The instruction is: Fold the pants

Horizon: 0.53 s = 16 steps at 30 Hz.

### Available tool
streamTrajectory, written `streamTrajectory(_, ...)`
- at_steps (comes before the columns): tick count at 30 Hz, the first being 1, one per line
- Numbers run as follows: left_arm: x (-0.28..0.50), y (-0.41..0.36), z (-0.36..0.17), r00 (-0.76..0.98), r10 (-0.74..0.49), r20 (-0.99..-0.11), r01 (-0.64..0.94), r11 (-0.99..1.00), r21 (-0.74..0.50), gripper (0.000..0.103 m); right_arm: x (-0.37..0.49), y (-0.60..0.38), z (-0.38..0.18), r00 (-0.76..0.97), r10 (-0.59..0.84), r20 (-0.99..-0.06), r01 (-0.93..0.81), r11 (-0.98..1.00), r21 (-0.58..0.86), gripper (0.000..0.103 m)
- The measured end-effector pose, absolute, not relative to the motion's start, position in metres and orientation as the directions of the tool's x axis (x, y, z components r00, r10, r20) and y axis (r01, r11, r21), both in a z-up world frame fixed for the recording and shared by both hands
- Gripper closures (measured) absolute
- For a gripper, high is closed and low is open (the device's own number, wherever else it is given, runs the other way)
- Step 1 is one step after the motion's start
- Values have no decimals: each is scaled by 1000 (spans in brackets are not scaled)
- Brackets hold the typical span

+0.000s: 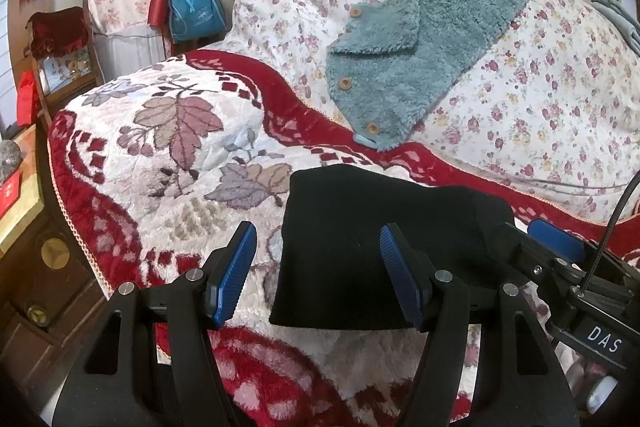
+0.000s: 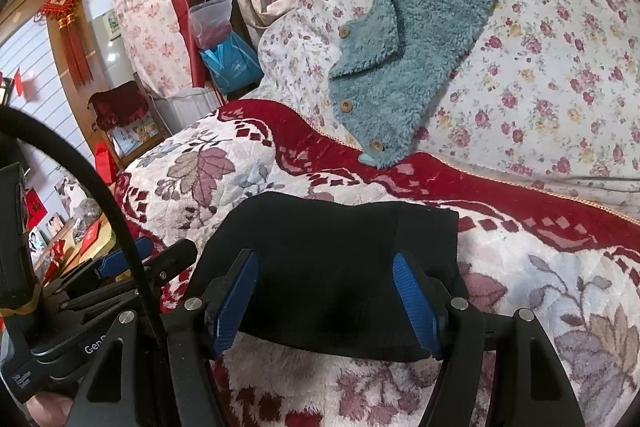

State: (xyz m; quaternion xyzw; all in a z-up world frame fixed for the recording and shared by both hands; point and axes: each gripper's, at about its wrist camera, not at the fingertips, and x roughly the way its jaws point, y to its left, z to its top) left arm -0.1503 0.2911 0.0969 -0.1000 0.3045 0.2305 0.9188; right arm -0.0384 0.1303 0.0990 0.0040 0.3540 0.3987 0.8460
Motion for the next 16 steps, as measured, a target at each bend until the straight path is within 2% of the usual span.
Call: streamTrajectory(16,-140,293,94,704,362,-611,-481,876,-35,38,-27,130,95,427,675,-602,-661,687,301,35)
